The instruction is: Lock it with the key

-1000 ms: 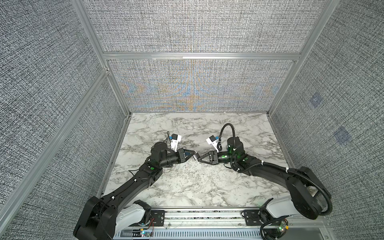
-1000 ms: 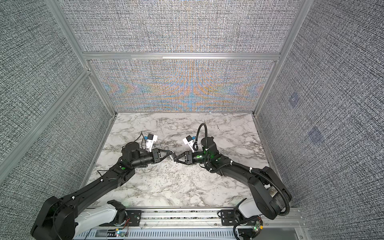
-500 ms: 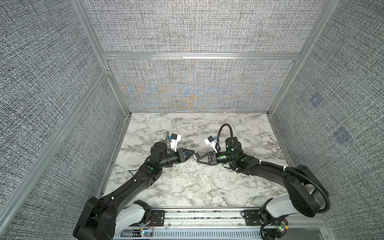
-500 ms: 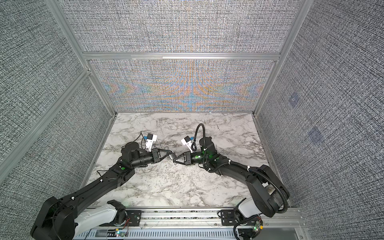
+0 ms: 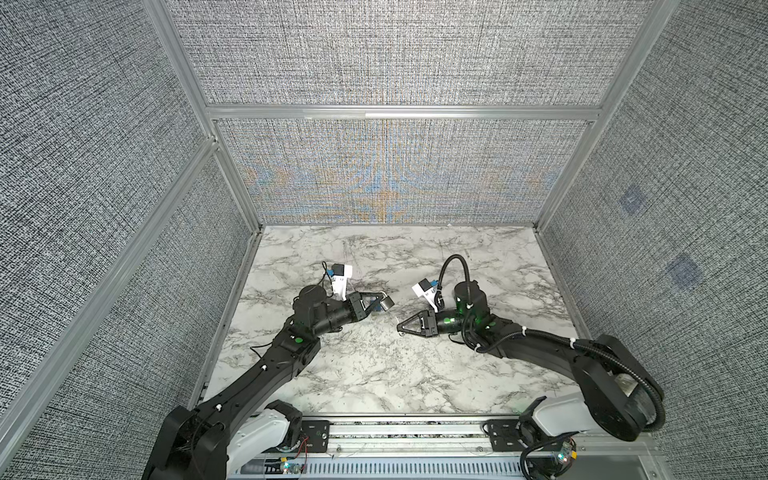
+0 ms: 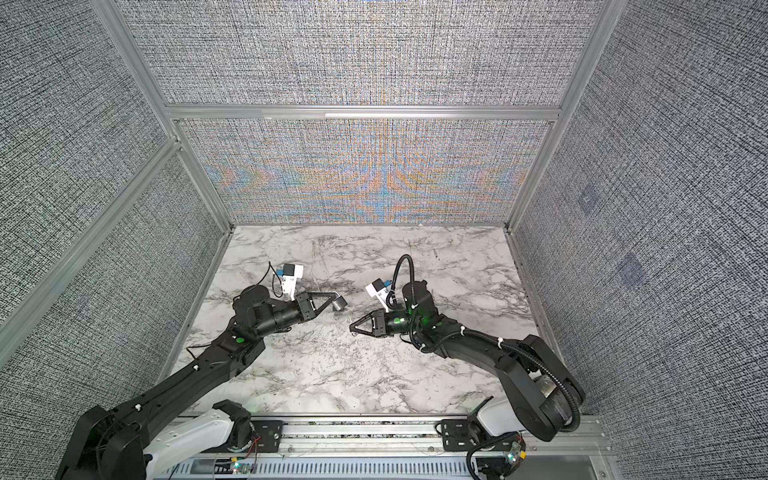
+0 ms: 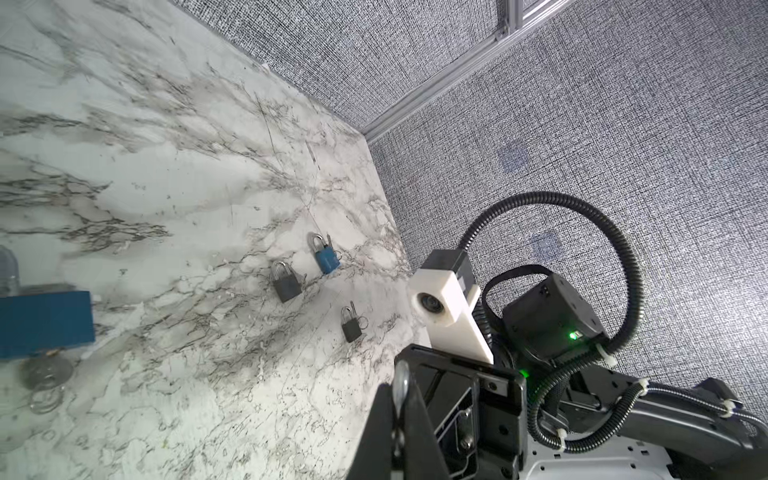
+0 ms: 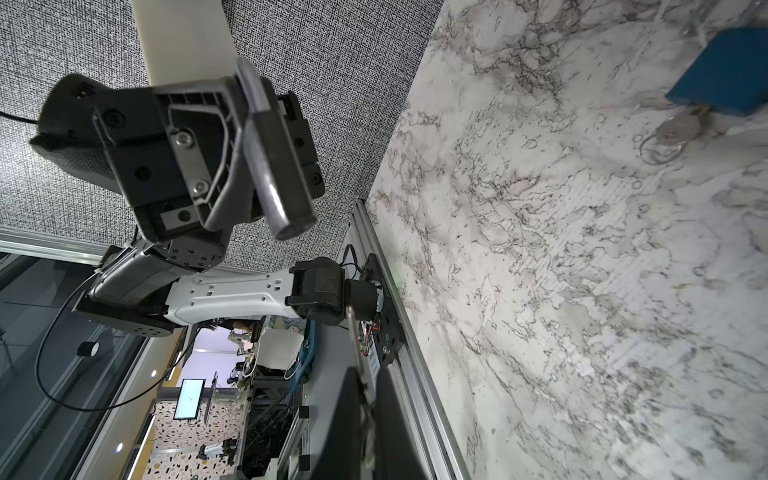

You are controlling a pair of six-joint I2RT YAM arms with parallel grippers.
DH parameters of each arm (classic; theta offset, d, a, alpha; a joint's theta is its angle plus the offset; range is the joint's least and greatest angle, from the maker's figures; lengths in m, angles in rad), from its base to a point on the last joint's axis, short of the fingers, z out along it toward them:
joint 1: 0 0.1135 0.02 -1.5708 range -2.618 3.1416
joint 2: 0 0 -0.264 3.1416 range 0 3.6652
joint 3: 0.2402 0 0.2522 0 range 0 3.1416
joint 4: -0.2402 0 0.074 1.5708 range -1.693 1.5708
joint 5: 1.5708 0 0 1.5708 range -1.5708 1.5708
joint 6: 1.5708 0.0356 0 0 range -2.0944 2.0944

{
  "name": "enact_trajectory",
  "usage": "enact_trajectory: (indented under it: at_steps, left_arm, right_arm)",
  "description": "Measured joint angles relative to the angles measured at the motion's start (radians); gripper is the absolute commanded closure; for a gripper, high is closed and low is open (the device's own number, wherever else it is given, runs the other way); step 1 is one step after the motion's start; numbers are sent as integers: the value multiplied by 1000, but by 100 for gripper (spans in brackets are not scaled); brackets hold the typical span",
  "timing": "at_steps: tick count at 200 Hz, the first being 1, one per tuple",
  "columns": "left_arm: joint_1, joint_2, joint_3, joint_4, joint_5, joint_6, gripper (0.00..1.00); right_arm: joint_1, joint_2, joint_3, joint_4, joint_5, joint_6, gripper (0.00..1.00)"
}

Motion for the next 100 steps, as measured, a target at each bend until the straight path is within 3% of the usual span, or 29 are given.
enact_trajectory:
  at_steps: [37, 100]
  left_arm:
    - [4, 13, 2, -18, 5, 16, 100]
    - [-71, 128, 11, -88, 37, 78, 100]
  right_arm:
    - [-15, -63, 6, -89, 32, -34, 100]
    - [-149, -264, 71, -475, 203, -183, 100]
